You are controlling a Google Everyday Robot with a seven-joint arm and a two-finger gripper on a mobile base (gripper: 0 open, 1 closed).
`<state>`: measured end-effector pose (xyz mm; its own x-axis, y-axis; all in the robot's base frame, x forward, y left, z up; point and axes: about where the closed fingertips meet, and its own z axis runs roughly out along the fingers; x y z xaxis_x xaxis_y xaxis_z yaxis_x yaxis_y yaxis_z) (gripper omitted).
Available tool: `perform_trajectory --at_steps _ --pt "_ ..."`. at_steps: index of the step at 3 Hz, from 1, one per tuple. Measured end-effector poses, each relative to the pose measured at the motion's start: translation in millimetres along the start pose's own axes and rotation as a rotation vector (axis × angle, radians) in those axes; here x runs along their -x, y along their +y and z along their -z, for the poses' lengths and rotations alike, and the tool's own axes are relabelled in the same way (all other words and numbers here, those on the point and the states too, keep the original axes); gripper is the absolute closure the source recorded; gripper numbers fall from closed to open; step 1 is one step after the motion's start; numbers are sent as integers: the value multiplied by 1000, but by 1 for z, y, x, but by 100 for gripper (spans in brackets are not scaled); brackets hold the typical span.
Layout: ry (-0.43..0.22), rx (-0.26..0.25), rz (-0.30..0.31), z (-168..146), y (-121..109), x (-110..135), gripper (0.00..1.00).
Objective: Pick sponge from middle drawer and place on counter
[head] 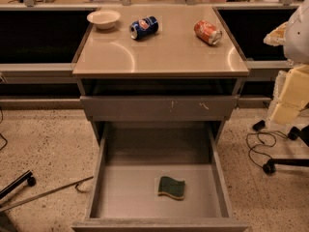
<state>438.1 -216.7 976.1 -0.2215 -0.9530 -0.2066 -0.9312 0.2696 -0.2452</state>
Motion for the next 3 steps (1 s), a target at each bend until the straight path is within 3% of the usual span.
perform_trajectory --at_steps 1,2,3 --pt "0 0 0 0 0 0 0" --pt "-60 2 13 -27 0 -4 0" --pt "-144 35 -2 -102 1 -19 0"
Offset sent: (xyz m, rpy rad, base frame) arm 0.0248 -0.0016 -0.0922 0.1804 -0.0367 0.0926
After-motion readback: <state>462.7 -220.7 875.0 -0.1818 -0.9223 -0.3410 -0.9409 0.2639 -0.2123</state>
